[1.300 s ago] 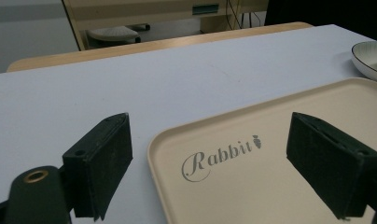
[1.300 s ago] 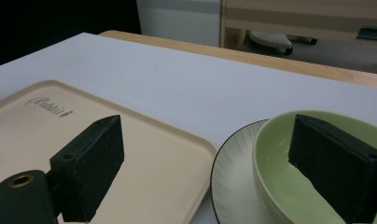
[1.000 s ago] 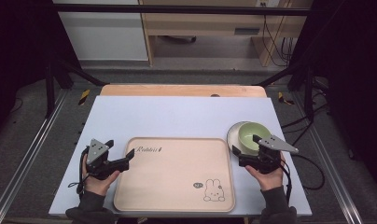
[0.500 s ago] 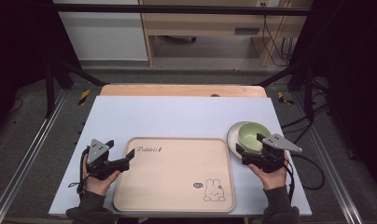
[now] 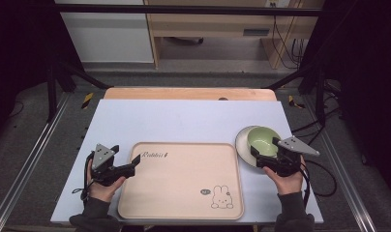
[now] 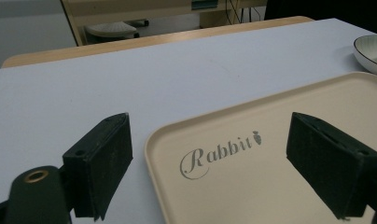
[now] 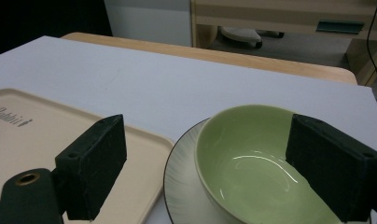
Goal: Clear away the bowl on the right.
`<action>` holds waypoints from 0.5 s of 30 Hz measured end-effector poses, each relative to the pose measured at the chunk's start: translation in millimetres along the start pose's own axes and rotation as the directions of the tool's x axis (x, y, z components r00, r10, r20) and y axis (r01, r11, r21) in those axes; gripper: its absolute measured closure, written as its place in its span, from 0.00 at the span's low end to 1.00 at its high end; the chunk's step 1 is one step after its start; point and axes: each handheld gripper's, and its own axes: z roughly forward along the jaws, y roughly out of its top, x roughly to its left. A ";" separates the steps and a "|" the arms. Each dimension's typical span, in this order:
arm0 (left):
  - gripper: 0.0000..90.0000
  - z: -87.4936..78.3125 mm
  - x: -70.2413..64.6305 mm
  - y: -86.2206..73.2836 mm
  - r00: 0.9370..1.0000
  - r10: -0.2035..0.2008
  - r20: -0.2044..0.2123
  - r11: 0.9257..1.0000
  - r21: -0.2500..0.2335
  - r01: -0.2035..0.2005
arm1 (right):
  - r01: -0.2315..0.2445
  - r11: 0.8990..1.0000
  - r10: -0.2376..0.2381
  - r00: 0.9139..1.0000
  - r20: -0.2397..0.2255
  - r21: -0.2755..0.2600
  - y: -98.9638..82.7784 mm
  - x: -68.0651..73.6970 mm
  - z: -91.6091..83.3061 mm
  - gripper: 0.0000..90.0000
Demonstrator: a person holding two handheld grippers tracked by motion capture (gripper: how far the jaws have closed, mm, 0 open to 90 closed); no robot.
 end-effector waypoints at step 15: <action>0.16 -0.1 0.3 0.3 1.000 0.004 0.001 1.000 -0.001 -0.004 | -0.003 1.000 0.002 0.998 0.060 0.004 2.1 -14.1 -5.0 0.16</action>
